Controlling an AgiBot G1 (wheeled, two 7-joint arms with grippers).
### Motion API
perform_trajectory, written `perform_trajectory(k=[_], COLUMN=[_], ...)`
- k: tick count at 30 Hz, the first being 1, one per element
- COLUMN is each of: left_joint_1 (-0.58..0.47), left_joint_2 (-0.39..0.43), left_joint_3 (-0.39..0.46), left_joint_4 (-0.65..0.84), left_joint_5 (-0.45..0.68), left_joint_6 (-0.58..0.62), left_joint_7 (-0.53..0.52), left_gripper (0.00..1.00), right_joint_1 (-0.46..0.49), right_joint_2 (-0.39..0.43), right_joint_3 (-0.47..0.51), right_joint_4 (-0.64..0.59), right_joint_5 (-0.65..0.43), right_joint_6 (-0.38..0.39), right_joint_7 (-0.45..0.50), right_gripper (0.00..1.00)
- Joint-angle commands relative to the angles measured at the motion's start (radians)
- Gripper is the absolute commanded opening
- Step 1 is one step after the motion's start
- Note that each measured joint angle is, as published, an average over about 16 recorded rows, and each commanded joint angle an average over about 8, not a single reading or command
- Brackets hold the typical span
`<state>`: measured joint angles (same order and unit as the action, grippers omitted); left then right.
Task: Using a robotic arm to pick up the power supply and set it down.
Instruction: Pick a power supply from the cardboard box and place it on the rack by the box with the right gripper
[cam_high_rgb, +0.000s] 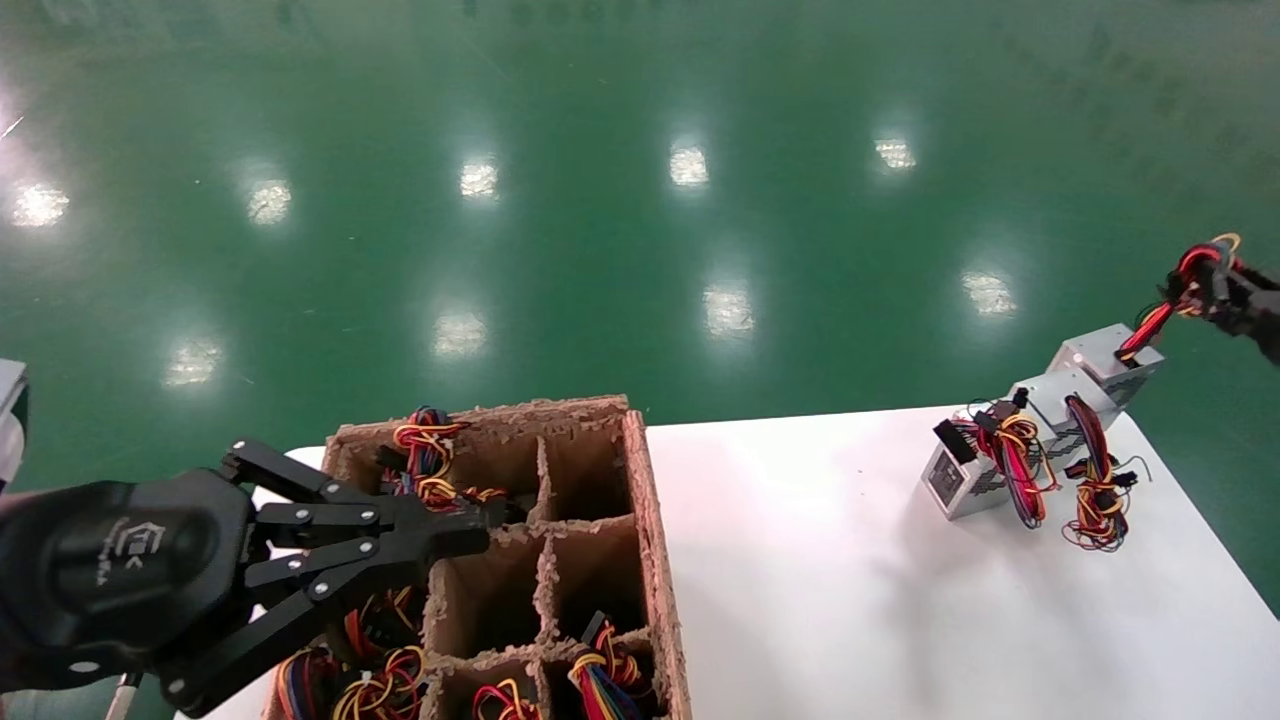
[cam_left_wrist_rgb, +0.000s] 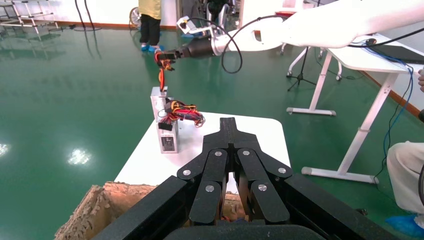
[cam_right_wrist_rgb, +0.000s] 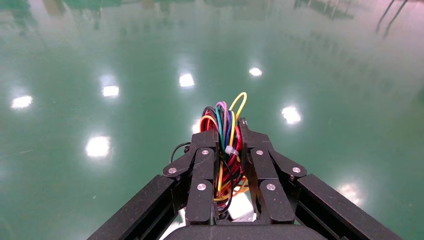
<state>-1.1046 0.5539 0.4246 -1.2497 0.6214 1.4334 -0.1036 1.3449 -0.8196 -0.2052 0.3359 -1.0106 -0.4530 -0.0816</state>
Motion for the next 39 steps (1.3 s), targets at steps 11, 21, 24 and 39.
perform_trajectory(k=[11, 21, 24, 39], left_joint_1=[0.000, 0.000, 0.000, 0.000], left_joint_2=[0.000, 0.000, 0.000, 0.000], left_joint_3=[0.000, 0.000, 0.000, 0.000], left_joint_4=[0.000, 0.000, 0.000, 0.000], left_joint_5=[0.000, 0.000, 0.000, 0.000], left_joint_6=[0.000, 0.000, 0.000, 0.000], left_joint_7=[0.000, 0.000, 0.000, 0.000], left_gripper=[0.00, 0.00, 0.00, 0.00], right_joint_1=[0.005, 0.025, 0.034, 0.061], right_joint_2=[-0.009, -0.005, 0.000, 0.001], right_joint_3=[0.059, 0.082, 0.083, 0.071], right_joint_4=[-0.100, -0.150, -0.164, -0.206], right_joint_5=[0.062, 0.085, 0.085, 0.071], right_joint_6=[-0.068, -0.097, -0.110, -0.160], right_joint_7=[-0.117, -0.183, -0.193, -0.200], right_gripper=[0.00, 0.00, 0.00, 0.00])
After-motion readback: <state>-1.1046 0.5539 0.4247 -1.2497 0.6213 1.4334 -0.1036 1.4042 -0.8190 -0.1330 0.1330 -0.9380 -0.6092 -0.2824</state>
